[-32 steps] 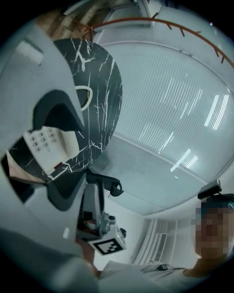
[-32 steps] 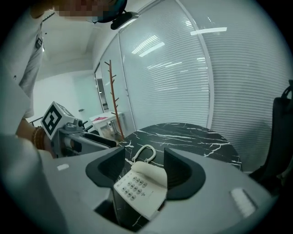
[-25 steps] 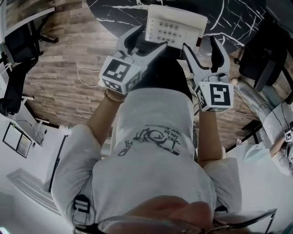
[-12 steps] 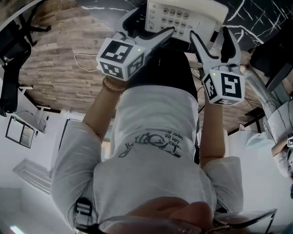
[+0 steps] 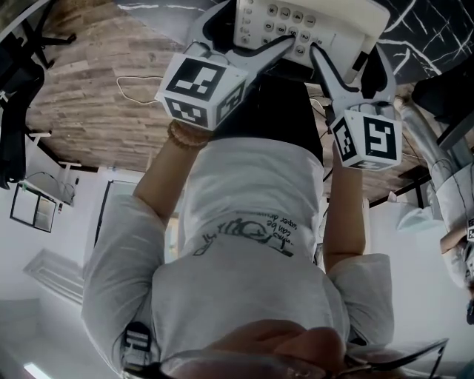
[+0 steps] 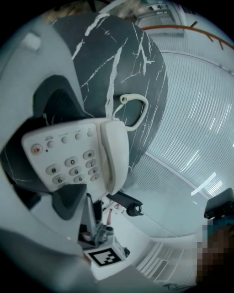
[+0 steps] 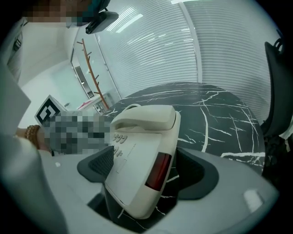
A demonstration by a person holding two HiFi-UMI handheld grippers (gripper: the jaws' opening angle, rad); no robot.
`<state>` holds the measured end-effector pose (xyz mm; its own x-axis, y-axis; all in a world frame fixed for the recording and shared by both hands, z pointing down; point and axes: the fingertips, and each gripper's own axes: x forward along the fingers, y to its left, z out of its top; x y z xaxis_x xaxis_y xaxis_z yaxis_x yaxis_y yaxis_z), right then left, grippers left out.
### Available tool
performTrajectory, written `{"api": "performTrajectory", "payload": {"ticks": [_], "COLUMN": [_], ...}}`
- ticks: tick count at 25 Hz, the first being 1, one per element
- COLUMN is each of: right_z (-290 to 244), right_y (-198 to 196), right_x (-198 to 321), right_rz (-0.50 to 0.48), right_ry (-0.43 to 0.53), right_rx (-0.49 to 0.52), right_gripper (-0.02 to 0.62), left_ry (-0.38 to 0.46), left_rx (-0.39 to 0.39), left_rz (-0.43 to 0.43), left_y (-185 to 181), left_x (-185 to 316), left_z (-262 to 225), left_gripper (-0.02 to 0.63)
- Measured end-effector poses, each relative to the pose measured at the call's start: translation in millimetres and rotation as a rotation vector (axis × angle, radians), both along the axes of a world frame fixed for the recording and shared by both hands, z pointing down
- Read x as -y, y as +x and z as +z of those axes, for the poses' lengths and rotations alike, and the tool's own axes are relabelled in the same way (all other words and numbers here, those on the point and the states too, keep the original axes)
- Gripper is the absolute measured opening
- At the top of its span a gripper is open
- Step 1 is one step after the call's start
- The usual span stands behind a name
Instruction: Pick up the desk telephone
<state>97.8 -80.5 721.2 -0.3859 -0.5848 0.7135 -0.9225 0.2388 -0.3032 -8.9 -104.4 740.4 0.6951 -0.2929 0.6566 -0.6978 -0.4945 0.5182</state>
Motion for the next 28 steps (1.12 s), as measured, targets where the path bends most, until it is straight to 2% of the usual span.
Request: {"api": "performTrajectory", "payload": {"ticks": [6, 11, 18, 28], "right_z": [3.5, 3.6, 0.5, -29.7], "right_y": [-3.7, -4.6, -5.0, -7.2], "right_x": [-2.5, -2.6, -2.2, 4.8], "right_rz": [-0.004, -0.002, 0.041, 0.061], "right_ry": [-0.001, 0.000, -0.015, 0.011], "right_rx": [0.014, 0.034, 0.056, 0.080], "right_gripper": [0.415, 0.399, 0.383, 0.387], "left_ry": [0.026, 0.029, 0.030, 0.074], "left_rx": [0.020, 0.005, 0.005, 0.023], "left_rz": [-0.012, -0.020, -0.024, -0.022], "left_y": [-2.3, -0.9, -1.6, -3.5], "left_x": [0.5, 0.2, 0.8, 10.9], "left_z": [0.9, 0.8, -2.8, -37.4], "left_gripper": [0.440, 0.419, 0.407, 0.408]}}
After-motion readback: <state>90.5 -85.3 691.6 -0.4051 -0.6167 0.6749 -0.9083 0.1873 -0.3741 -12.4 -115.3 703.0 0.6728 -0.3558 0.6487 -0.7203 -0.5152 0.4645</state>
